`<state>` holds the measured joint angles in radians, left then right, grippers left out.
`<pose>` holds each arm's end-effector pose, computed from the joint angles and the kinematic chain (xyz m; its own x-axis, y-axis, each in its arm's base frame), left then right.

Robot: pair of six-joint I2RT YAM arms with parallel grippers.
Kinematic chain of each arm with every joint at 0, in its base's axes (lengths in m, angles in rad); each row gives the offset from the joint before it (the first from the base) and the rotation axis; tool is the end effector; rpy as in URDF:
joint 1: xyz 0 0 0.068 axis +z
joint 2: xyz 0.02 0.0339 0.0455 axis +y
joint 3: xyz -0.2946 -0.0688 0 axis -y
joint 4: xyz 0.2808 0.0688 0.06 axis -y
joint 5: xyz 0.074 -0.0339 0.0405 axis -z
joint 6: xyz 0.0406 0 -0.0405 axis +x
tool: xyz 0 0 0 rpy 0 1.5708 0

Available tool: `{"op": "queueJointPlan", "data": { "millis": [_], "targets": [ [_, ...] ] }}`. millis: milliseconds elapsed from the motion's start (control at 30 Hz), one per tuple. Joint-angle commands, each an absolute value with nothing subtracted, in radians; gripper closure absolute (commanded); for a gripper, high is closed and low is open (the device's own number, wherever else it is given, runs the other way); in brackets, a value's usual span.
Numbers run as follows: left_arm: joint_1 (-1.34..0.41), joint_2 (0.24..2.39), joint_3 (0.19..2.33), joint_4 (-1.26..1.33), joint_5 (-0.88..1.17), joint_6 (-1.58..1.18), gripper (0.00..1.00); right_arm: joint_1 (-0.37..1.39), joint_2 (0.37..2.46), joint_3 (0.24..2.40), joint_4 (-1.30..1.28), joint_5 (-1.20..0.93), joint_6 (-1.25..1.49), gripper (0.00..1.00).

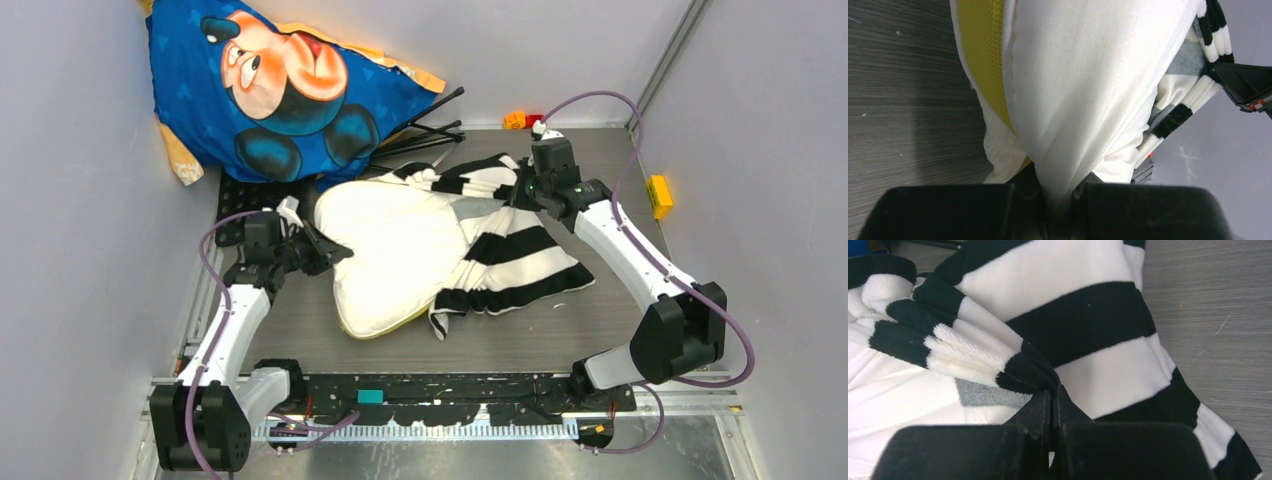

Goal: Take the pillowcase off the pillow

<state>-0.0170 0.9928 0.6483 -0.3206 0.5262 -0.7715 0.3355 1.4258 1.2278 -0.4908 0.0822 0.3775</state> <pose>0.2291 -0.0243 0.2546 -0.7281 -0.5906 -0.3480 -0.1364 0.6223 -0.7708 0.3343 0.1130 0.3358 -0.6568 0.1600 -0.7369 -0.0282 0.9713 0.2360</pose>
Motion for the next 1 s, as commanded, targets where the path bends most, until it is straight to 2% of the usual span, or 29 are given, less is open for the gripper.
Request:
{"op": "queueJointPlan", "data": {
  "millis": [0, 33, 100, 133, 200, 333, 367, 467, 700, 967],
  "targets": [
    [0.044, 0.977, 0.723, -0.341, 0.554, -0.741, 1.00, 0.256, 1.406, 1.260, -0.474, 0.103, 0.352, 0.90],
    [0.043, 0.979, 0.727, -0.329, 0.576, -0.747, 1.00, 0.257, 1.398, 1.251, -0.463, 0.040, 0.340, 0.78],
    [0.043, 0.990, 0.745, -0.317, 0.624, -0.752, 1.00, 0.256, 1.389, 1.240, -0.459, -0.113, 0.323, 0.47],
    [0.043, 0.999, 0.757, -0.315, 0.645, -0.756, 1.00, 0.260, 1.392, 1.242, -0.470, -0.172, 0.323, 0.40],
    [0.038, 1.015, 0.782, -0.311, 0.678, -0.763, 1.00, 0.305, 1.412, 1.272, -0.531, -0.221, 0.317, 0.34],
    [0.015, 1.037, 0.800, -0.300, 0.681, -0.765, 1.00, 0.497, 1.413, 1.304, -0.626, -0.073, 0.281, 0.23],
    [0.013, 1.042, 0.802, -0.298, 0.680, -0.765, 1.00, 0.544, 1.402, 1.295, -0.624, -0.051, 0.286, 0.17],
    [0.012, 1.049, 0.810, -0.305, 0.680, -0.761, 1.00, 0.655, 1.371, 1.250, -0.599, -0.006, 0.317, 0.14],
    [0.012, 1.048, 0.868, -0.336, 0.656, -0.753, 1.00, 0.831, 1.426, 1.222, -0.656, 0.301, 0.365, 0.11],
    [0.012, 1.048, 0.963, -0.425, 0.653, -0.716, 1.00, 0.862, 1.505, 1.222, -0.659, 0.406, 0.377, 0.10]
  ]
}}
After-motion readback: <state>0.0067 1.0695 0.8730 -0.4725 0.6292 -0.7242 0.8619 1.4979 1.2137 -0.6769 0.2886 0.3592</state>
